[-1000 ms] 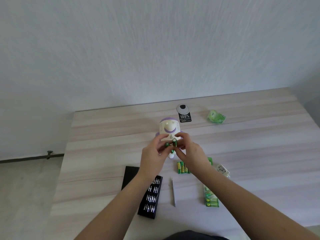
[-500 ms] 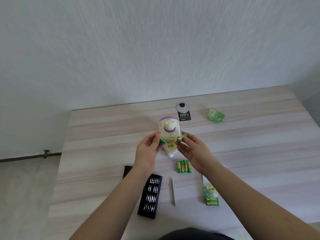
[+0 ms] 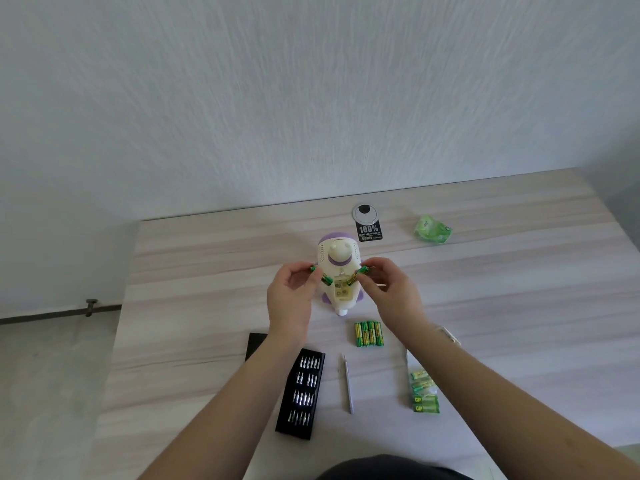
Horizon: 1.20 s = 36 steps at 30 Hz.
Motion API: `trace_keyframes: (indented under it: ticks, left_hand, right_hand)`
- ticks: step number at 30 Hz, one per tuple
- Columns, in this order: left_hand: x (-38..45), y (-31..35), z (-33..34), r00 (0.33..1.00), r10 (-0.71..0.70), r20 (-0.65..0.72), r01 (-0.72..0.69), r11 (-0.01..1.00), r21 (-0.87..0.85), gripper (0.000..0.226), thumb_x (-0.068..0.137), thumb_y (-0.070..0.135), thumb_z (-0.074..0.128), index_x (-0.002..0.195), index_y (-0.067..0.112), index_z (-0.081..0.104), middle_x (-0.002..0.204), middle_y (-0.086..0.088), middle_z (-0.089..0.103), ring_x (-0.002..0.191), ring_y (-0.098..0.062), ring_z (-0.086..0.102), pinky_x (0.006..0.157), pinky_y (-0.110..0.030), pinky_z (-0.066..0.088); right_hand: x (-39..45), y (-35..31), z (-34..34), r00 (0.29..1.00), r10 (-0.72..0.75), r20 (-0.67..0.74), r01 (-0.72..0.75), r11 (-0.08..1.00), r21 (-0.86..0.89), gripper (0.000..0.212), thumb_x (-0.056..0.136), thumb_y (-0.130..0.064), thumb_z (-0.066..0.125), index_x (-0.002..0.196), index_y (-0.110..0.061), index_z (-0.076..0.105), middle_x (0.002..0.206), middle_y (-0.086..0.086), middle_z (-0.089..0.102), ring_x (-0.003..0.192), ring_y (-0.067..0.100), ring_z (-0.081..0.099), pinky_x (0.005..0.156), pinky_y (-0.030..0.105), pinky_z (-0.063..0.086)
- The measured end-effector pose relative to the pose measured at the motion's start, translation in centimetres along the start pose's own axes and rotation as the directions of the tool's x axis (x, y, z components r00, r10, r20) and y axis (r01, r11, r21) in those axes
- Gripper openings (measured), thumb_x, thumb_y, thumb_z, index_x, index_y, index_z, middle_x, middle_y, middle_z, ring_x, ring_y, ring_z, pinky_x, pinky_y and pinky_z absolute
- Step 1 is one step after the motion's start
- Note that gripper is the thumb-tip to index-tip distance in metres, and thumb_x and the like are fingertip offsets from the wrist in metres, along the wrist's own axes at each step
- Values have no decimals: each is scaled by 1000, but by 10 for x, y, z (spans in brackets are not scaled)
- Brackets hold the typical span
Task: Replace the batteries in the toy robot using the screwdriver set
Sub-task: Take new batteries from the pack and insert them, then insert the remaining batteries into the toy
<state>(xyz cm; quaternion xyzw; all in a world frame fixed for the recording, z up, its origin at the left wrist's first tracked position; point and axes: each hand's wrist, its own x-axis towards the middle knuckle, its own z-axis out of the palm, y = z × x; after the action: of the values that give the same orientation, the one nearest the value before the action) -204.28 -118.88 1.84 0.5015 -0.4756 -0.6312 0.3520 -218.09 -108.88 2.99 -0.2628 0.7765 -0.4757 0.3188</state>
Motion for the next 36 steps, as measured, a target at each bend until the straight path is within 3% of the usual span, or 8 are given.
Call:
trace_keyframes:
  ticks: [6, 11, 14, 18, 23, 28, 32, 36]
  left_hand:
    - [-4, 3, 1, 951, 220, 218, -276, 921, 275, 21, 82, 9, 76, 92, 26, 69, 89, 8, 72, 84, -10, 68, 76, -28, 56]
    - [-1, -3, 1, 835, 376, 402, -541, 695, 473, 18, 86, 16, 72, 103, 19, 69, 93, 9, 71, 80, -7, 67, 74, -33, 57]
    - [1, -7, 1, 773, 426, 471, -635, 525, 567, 26, 86, 18, 72, 111, 20, 67, 96, 5, 71, 82, -13, 66, 75, -36, 55]
    - [1, -8, 0, 719, 480, 503, -690, 403, 601, 34, 84, 19, 73, 117, 19, 64, 99, 7, 73, 88, -15, 67, 75, -32, 55]
    - [5, -13, -1, 701, 477, 530, -704, 341, 623, 28, 80, 17, 76, 107, 16, 70, 90, 4, 74, 78, -17, 68, 70, -22, 46]
    - [5, -14, 1, 690, 503, 521, -716, 369, 592, 26, 83, 29, 59, 100, 14, 74, 86, 2, 74, 73, -16, 66, 70, -17, 42]
    - [8, -19, 0, 714, 503, 486, -693, 415, 589, 20, 75, 14, 74, 95, 15, 73, 90, 1, 69, 92, -13, 58, 75, -20, 44]
    - [11, -21, 1, 745, 455, 489, -658, 378, 651, 22, 73, 15, 80, 93, 19, 73, 87, 3, 66, 89, -17, 55, 72, -22, 42]
  right_hand:
    - [-1, 6, 4, 980, -196, 28, 198, 971, -131, 17, 87, -12, 68, 101, -22, 67, 98, -7, 65, 83, 0, 63, 69, 10, 48]
    - [2, 12, 7, 950, -307, 65, 314, 927, -207, 20, 85, -6, 69, 103, -15, 70, 97, -3, 66, 79, 0, 62, 72, 8, 48]
    - [3, 13, 8, 924, -374, 87, 382, 877, -290, 20, 85, -8, 69, 104, -15, 69, 96, -3, 66, 80, 7, 63, 74, 18, 53]
    - [4, 13, 8, 901, -424, 96, 427, 822, -378, 23, 86, -11, 69, 108, -14, 67, 95, 1, 67, 82, 15, 63, 75, 31, 55]
    - [4, 11, 8, 884, -461, 79, 447, 783, -432, 22, 83, -9, 71, 104, -10, 67, 89, 4, 68, 79, 22, 63, 70, 33, 53]
    - [7, 15, 12, 840, -529, 119, 506, 686, -523, 21, 73, -4, 78, 91, -11, 69, 81, 2, 68, 72, 26, 64, 61, 28, 49]
    - [10, 15, 15, 803, -579, 138, 544, 620, -565, 15, 70, -8, 73, 85, -10, 71, 74, 4, 67, 63, 29, 61, 52, 31, 51]
    - [13, 17, 17, 803, -574, 158, 547, 607, -577, 20, 66, -3, 78, 84, -10, 70, 74, 6, 64, 62, 29, 60, 51, 33, 51]
